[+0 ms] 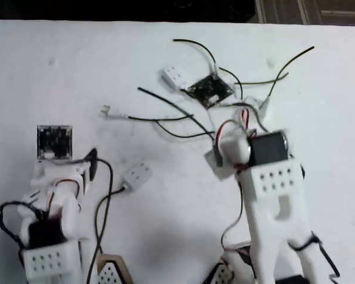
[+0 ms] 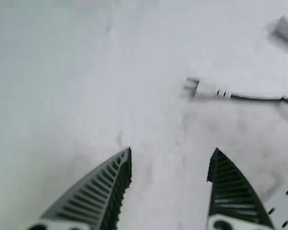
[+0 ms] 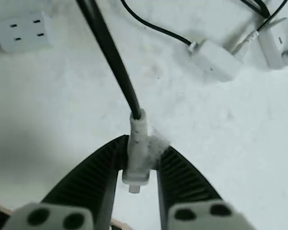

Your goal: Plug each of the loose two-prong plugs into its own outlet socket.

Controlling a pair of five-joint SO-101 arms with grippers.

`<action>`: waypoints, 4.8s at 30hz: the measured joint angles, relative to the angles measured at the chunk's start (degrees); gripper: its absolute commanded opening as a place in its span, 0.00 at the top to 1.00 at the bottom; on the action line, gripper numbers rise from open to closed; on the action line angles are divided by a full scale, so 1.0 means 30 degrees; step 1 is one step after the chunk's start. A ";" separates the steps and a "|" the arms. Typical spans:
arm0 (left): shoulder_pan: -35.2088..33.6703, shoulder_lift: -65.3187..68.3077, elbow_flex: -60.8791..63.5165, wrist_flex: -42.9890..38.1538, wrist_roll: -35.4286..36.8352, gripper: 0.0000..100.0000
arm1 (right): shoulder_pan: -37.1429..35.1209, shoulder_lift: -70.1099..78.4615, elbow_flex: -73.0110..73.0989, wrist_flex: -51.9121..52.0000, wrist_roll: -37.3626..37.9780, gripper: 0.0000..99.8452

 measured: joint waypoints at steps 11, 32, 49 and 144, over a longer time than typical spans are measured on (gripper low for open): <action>0.3722 -0.5363 0.0322 -0.0821 0.3370 0.74 | -0.7590 -0.4044 0.1172 -0.1553 -0.5861 0.98; 0.9524 -0.5480 -0.2139 0.3106 0.2139 0.74 | -1.0403 -0.5802 0.9026 -1.0549 -0.6623 0.98; 0.6418 -0.5744 -0.2784 0.4278 0.1348 0.74 | -0.9348 -0.5480 0.9114 -1.1604 -0.6623 0.98; -0.4806 -0.5656 0.3516 0.1612 0.1172 0.74 | 0.0879 0.8059 0.4601 -2.4234 -0.4161 0.98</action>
